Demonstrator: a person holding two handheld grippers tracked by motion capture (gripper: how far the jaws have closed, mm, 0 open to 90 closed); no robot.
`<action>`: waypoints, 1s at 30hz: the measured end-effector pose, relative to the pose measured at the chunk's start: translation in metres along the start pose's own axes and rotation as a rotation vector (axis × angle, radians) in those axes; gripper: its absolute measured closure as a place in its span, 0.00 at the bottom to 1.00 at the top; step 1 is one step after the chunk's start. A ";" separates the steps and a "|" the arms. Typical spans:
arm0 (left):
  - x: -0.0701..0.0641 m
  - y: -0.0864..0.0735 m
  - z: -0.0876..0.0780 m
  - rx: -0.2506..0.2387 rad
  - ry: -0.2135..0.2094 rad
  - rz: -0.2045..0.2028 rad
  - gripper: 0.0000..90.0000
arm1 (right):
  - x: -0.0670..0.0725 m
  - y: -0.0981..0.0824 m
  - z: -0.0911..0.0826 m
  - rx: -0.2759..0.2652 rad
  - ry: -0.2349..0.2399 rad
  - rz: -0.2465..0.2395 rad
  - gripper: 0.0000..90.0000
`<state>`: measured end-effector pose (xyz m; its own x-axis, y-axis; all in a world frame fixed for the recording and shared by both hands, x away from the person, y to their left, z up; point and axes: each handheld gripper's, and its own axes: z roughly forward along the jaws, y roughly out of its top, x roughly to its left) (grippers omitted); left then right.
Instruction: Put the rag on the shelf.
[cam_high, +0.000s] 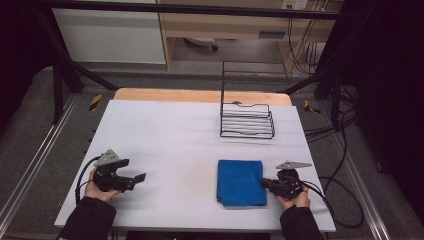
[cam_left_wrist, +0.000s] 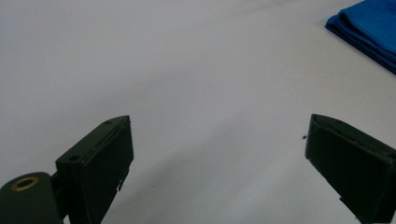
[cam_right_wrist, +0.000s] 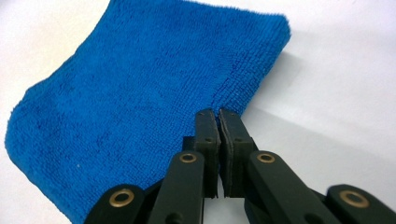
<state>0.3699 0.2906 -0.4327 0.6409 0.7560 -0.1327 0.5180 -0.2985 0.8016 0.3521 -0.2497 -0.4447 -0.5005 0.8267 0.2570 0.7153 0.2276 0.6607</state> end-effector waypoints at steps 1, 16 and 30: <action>0.000 0.000 0.000 0.000 -0.001 -0.001 0.09 | 0.000 0.001 -0.001 -0.007 -0.006 -0.007 0.98; -0.007 0.003 0.001 0.003 -0.006 -0.005 0.09 | -0.002 0.005 -0.010 -0.101 -0.006 -0.102 0.69; -0.021 0.019 0.011 0.009 0.002 -0.023 0.09 | -0.011 0.016 -0.009 -0.205 0.014 -0.137 0.19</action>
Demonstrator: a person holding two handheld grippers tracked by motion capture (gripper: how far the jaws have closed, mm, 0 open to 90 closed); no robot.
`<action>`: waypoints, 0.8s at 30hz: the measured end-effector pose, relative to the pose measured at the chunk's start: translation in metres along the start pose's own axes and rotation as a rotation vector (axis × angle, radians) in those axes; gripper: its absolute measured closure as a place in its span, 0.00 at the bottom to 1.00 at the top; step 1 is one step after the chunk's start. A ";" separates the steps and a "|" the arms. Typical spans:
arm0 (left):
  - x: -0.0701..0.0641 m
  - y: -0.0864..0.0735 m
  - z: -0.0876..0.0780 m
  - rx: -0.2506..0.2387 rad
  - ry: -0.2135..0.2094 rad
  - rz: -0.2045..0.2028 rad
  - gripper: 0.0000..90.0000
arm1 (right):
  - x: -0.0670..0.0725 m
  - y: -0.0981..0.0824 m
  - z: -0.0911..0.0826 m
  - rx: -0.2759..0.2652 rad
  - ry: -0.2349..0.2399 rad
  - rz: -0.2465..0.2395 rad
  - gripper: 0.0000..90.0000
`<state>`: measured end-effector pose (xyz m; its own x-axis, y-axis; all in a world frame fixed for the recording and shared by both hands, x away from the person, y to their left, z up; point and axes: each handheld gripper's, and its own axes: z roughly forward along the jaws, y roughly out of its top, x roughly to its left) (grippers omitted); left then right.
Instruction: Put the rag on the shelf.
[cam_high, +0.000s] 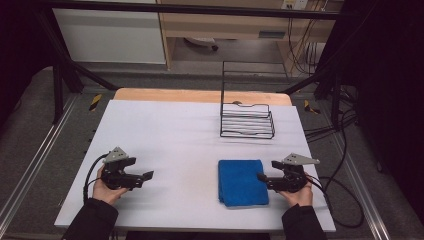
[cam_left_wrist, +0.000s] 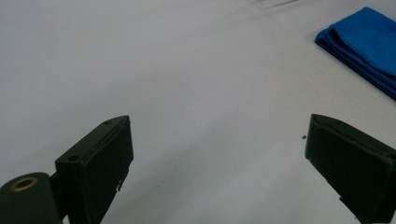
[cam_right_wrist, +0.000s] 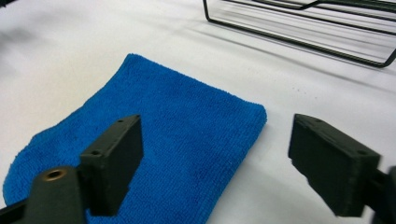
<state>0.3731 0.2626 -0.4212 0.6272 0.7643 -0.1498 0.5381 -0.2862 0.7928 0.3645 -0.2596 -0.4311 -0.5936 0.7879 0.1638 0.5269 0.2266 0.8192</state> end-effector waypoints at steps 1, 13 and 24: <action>-0.002 0.002 0.002 -0.002 -0.001 0.000 0.09 | -0.001 0.000 0.000 -0.005 0.000 -0.001 0.16; -0.035 0.033 0.034 0.014 -0.039 0.034 0.09 | -0.002 0.000 0.000 0.003 0.004 0.028 0.02; -0.071 0.060 0.068 0.019 -0.078 0.069 0.09 | -0.001 -0.006 -0.003 0.013 0.002 0.022 0.01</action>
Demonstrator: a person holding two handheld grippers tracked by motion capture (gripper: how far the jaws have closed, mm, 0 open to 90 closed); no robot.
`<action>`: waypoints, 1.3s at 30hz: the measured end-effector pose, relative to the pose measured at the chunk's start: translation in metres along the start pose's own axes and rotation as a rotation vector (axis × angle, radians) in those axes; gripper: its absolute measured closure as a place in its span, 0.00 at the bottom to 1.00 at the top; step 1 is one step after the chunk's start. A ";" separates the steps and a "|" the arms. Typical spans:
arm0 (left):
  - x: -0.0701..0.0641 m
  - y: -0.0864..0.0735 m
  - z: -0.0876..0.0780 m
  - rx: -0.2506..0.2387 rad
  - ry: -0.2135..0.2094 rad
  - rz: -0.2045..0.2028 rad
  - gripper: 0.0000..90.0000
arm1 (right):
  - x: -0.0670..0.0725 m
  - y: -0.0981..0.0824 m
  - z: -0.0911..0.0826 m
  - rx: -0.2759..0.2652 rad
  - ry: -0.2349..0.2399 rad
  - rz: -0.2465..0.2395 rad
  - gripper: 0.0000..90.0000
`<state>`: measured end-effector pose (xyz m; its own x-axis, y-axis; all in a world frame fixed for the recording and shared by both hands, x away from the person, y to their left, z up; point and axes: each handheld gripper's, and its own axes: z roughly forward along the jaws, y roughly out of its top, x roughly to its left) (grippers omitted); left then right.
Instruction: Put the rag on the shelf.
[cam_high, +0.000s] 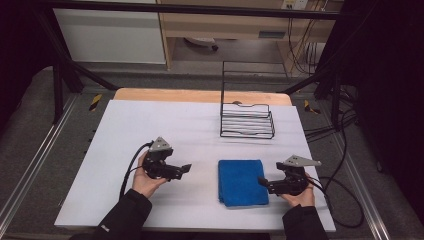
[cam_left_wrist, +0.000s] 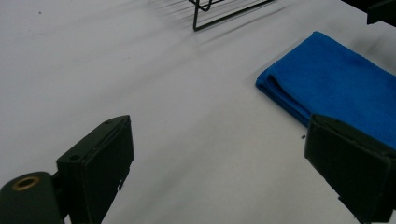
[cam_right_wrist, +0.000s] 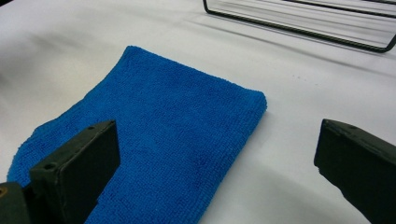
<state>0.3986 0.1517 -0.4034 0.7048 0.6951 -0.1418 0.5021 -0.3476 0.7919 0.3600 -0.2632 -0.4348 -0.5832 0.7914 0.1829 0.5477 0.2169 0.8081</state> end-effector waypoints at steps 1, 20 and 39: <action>-0.002 0.002 0.004 0.003 -0.006 -0.005 0.10 | 0.000 0.000 0.000 -0.001 -0.002 0.000 0.01; -0.040 0.031 0.077 0.067 -0.013 -0.038 0.32 | 0.002 -0.001 0.002 0.006 -0.007 -0.001 0.03; -0.054 0.026 0.121 0.157 -0.011 -0.068 0.71 | 0.001 -0.001 0.004 0.018 0.001 0.007 0.09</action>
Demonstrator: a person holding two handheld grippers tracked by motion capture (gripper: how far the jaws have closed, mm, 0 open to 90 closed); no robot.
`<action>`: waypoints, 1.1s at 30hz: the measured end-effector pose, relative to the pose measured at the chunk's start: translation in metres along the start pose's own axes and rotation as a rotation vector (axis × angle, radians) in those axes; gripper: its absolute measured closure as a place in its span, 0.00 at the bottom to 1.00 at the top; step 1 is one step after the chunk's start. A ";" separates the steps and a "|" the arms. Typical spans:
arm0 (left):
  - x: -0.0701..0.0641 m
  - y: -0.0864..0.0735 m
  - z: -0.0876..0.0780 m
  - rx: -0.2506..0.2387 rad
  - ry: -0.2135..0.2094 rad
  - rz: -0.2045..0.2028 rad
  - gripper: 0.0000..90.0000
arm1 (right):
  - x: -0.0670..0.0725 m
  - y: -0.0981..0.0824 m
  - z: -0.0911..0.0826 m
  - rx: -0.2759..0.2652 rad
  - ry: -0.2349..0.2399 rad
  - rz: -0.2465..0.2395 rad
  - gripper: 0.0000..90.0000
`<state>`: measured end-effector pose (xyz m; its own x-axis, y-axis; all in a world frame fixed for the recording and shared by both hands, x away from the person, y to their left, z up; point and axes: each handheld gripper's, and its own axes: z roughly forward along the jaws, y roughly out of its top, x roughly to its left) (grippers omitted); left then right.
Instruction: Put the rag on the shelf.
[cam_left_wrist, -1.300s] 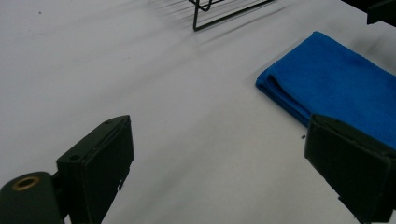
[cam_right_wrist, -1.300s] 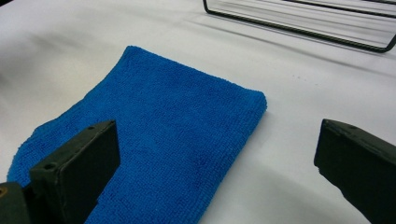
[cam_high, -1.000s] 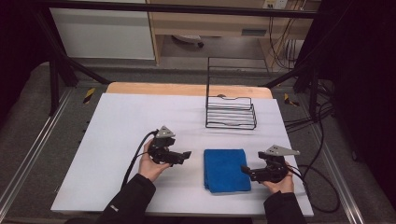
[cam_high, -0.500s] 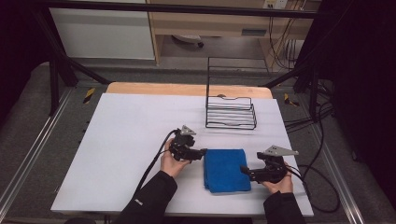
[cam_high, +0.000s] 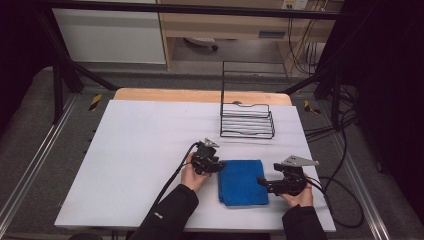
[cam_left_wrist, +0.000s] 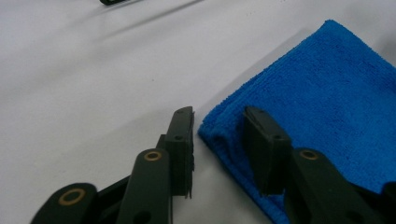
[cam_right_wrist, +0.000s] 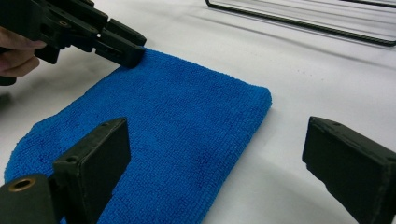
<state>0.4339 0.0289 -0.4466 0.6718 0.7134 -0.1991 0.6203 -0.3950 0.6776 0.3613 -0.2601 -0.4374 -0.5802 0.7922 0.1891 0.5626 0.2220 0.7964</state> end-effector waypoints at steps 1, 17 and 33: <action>-0.001 0.000 0.001 -0.002 0.002 0.007 0.73 | 0.000 0.000 0.000 0.001 0.001 0.001 0.10; -0.005 0.001 0.004 0.008 -0.016 0.008 0.91 | -0.006 0.006 0.005 0.010 -0.014 0.027 0.20; -0.008 -0.001 0.005 0.000 0.007 0.047 0.92 | -0.031 0.024 0.034 0.057 -0.062 0.063 0.59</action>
<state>0.4300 0.0207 -0.4497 0.6976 0.6979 -0.1623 0.5882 -0.4285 0.6858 0.4126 -0.2600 -0.4434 -0.5059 0.8391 0.2002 0.6304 0.2012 0.7497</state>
